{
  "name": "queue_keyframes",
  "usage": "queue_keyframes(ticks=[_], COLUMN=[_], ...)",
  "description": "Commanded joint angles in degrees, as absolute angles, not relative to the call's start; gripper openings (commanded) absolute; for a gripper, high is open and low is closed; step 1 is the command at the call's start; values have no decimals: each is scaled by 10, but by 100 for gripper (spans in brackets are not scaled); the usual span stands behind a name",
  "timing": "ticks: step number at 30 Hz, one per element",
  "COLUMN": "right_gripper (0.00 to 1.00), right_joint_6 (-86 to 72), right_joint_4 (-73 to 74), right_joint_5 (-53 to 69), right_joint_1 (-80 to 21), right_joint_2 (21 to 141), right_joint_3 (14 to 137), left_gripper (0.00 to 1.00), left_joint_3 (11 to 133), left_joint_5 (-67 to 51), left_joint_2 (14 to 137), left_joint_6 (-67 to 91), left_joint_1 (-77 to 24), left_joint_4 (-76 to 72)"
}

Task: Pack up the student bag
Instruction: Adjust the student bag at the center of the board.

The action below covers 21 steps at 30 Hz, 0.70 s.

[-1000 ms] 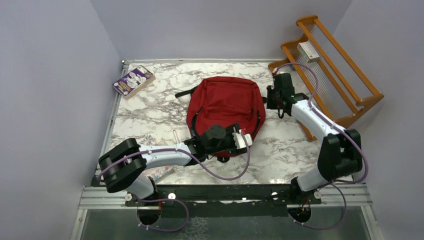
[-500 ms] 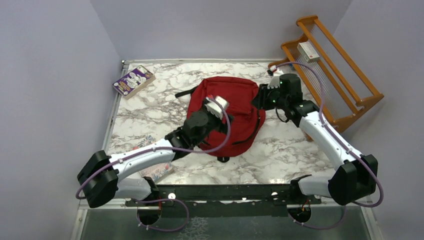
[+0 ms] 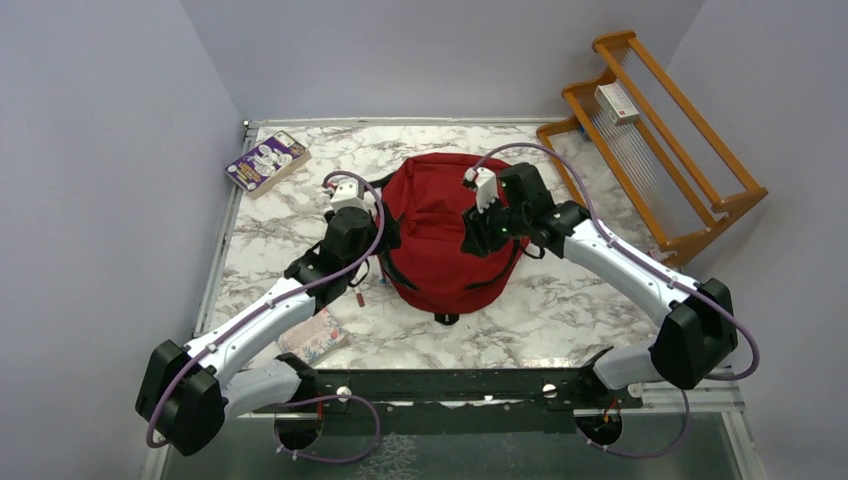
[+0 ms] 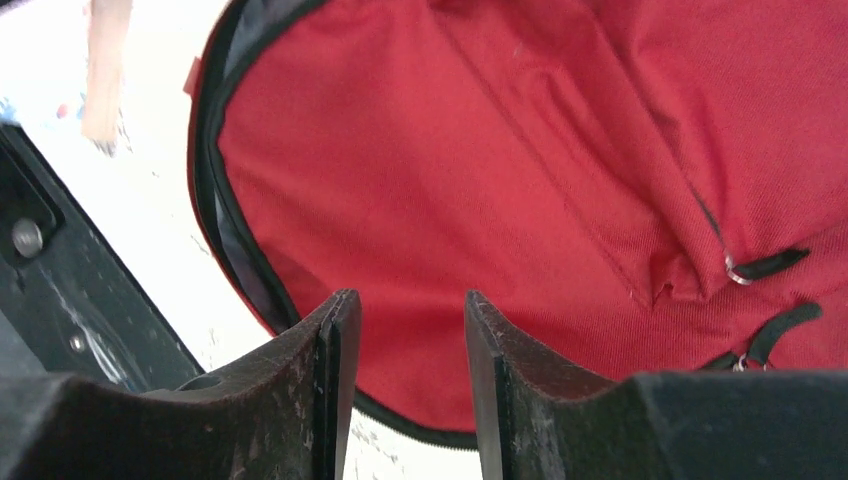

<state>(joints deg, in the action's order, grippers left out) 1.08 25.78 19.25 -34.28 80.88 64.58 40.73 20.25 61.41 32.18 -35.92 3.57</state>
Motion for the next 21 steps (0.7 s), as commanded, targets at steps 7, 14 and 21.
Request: queue_keyframes(ticks=[7, 14, 21], right_gripper=[52, 62, 68], right_joint_6=[81, 115, 145], right_joint_4=[403, 414, 388], right_joint_5=[152, 150, 89], right_joint_1=[-372, -408, -427], right_joint_2=[751, 762, 788], right_joint_3=[628, 604, 589], left_gripper=[82, 83, 83], left_joint_3=[419, 418, 412], left_joint_5=[173, 154, 143], left_joint_2=[650, 671, 658], left_joint_6=[346, 339, 342], left_joint_1=[-332, -317, -304], left_joint_4=[43, 27, 30])
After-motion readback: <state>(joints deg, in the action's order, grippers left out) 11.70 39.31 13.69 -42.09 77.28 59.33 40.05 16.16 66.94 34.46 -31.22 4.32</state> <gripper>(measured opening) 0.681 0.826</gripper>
